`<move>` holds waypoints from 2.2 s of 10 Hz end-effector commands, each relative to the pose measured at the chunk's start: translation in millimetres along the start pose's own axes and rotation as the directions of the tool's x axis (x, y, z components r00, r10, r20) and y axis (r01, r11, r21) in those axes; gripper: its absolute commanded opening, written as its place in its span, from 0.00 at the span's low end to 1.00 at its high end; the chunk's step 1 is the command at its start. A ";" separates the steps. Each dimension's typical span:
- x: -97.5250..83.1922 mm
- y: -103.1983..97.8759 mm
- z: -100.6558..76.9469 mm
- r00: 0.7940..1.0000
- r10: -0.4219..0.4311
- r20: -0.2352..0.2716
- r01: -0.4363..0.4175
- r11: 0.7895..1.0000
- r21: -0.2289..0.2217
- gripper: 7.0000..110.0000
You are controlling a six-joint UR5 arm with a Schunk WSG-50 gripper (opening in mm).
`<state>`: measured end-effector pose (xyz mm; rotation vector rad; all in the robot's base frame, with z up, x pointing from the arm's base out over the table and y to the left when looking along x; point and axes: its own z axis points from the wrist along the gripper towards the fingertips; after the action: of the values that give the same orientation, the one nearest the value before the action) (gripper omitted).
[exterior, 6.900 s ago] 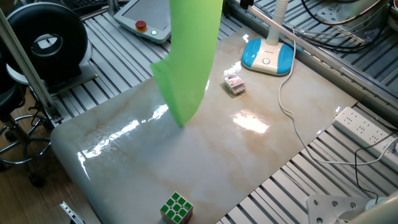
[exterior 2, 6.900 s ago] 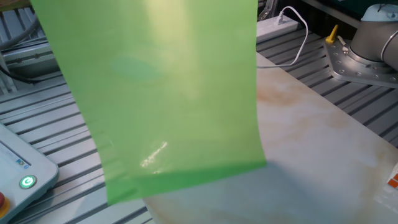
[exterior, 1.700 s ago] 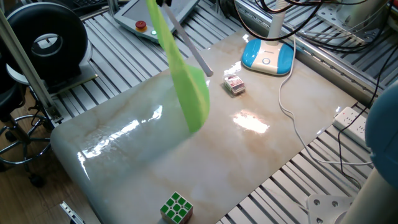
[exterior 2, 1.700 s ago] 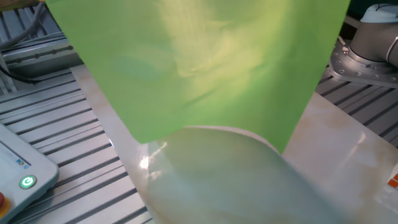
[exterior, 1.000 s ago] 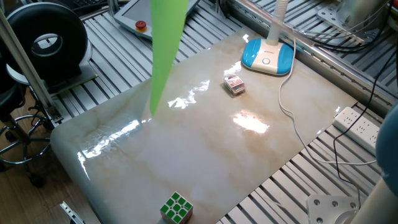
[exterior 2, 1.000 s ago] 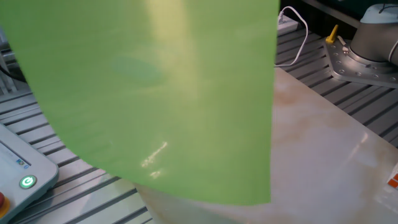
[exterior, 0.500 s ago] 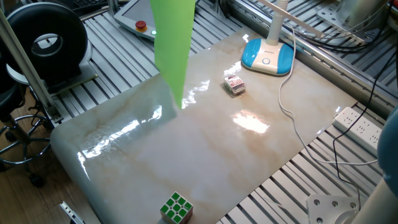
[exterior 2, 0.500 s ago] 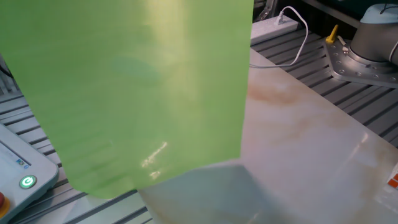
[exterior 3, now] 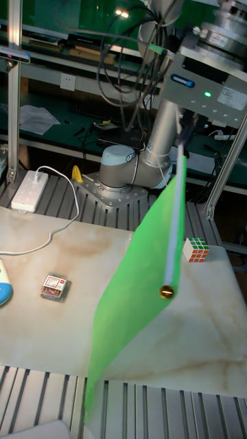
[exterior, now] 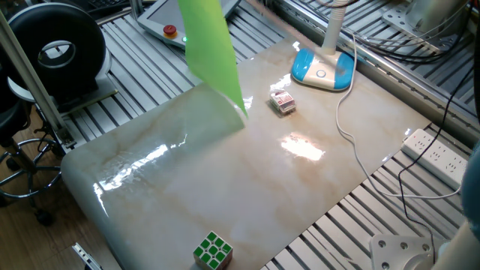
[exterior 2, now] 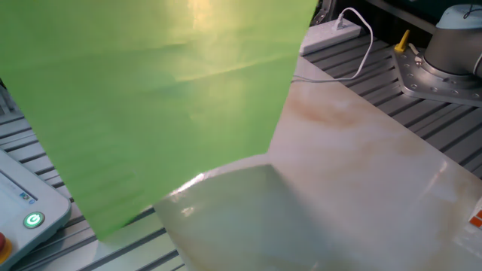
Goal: Wave the flag
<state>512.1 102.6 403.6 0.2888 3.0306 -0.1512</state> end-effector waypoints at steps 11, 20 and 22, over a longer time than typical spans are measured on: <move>7.7 -89.5 22.1 0.998 -0.056 -0.015 0.053 0.983 -0.174 0.00; 17.3 -50.4 15.4 0.997 -0.022 -0.078 0.011 0.991 -0.136 0.00; 19.5 -8.5 0.0 0.994 0.027 -0.102 -0.039 0.993 -0.113 0.00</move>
<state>488.8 52.7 390.6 0.2748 3.0980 0.0624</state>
